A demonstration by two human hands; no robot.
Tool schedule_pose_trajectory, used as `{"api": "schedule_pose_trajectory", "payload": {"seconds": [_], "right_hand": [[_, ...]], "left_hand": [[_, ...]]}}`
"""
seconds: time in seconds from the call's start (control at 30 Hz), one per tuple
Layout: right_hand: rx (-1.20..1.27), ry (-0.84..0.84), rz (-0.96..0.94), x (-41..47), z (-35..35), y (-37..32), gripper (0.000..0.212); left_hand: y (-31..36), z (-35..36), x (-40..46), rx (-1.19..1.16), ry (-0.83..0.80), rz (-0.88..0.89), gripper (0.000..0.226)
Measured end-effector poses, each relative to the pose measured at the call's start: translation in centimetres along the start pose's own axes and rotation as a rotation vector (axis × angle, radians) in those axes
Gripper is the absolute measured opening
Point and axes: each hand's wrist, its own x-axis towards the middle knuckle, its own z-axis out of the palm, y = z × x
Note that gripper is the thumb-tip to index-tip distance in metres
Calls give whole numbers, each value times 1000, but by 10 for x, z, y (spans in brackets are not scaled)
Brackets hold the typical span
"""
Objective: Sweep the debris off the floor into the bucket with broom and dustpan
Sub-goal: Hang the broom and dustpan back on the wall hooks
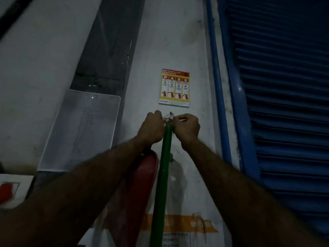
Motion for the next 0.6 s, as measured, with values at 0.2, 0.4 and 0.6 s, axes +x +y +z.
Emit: {"api": "schedule_pose_trajectory", "payload": {"seconds": [0.2,0.4,0.6], "right_hand": [[44,-14,13,42,6,25,10],[84,-68,11,65,13,41,10],[65,-101,64,75,23,44,14]], "left_hand": [[9,23,28,146,-19,-38,10],[8,41,50,227,-66,-115,17],[7,44,65,287,-103,-177,26]]}}
